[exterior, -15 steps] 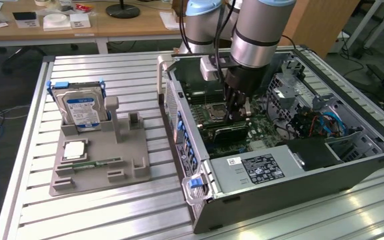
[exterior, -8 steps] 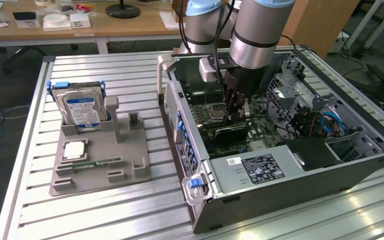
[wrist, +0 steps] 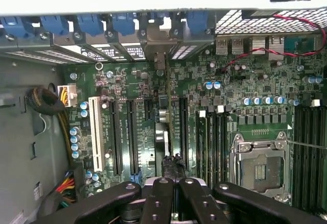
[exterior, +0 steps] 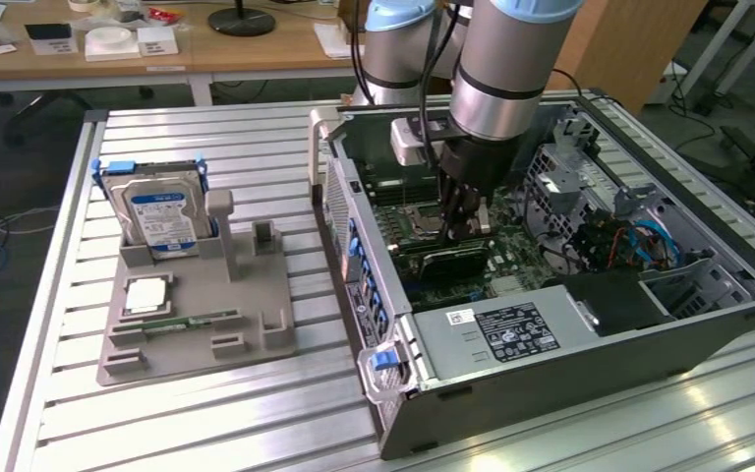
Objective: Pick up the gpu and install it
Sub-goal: 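Press down on the gpu until it lock into place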
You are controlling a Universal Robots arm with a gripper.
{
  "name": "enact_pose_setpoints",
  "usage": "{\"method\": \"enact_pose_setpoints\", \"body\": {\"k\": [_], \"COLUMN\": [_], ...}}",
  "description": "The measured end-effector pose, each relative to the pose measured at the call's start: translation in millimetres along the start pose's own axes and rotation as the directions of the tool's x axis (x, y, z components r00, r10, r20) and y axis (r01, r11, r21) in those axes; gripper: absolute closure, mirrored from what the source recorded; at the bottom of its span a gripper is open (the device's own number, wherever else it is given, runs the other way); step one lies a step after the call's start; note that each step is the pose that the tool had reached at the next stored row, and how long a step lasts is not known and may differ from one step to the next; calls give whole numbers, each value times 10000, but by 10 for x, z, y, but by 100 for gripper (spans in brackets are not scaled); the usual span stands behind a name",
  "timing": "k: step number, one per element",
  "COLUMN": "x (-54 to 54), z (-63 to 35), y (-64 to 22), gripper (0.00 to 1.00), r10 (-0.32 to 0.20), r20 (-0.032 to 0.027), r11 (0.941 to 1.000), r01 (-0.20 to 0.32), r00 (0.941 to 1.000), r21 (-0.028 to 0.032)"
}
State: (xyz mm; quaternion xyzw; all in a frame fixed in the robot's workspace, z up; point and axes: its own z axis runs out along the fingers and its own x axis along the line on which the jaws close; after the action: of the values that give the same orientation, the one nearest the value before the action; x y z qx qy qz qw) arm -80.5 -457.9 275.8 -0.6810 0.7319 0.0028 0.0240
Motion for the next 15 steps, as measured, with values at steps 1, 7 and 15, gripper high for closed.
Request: {"method": "enact_pose_setpoints", "body": {"k": [1, 7, 15], "x": [-6, -5, -4], "z": [5, 34, 72], "y": [1, 1, 4], "gripper": [89, 89, 89], "r10": [2, -1, 0], "r20": [11, 9, 10], "r11": [10000, 10000, 10000], "r01": [-2, 1, 0], "r00": [10000, 10000, 10000], "r21": [2, 4, 5]}}
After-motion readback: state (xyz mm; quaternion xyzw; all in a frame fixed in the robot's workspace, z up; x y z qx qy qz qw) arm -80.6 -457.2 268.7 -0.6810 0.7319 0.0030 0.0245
